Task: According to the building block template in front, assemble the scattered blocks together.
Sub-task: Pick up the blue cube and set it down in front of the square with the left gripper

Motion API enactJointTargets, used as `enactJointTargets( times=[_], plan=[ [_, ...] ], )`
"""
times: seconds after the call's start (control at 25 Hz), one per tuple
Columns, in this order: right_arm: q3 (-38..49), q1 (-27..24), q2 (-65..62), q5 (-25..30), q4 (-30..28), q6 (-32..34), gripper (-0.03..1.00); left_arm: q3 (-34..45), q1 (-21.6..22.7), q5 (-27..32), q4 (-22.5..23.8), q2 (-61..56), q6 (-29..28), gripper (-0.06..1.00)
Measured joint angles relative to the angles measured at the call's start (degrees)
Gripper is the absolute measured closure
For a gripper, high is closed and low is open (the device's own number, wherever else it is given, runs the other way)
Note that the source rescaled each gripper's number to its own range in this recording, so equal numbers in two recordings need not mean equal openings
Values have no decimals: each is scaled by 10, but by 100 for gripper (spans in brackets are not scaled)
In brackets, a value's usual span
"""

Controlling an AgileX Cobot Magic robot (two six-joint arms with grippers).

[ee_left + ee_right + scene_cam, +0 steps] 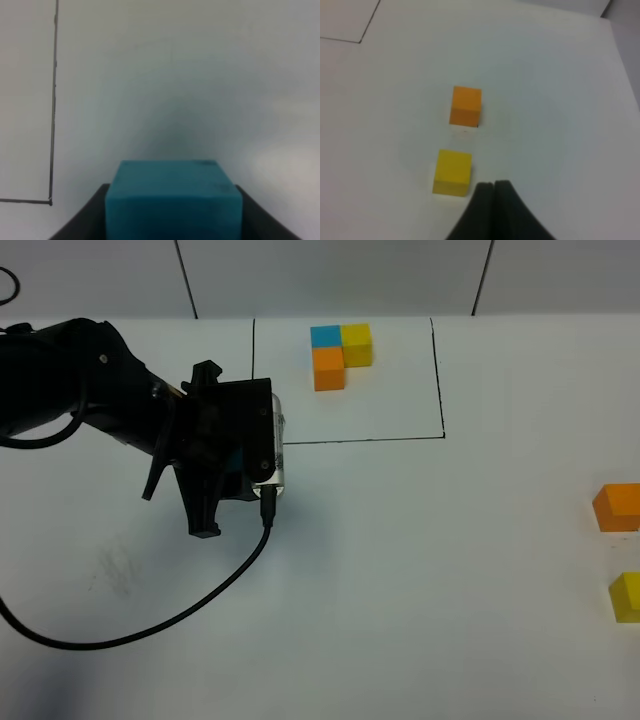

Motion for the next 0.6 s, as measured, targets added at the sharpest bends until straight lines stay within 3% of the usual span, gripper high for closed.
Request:
enactJointTargets(
  times=[0.6],
  plan=[
    [0, 0, 0, 0, 0, 0, 97, -114, -5, 19, 1, 143, 0, 43]
  ],
)
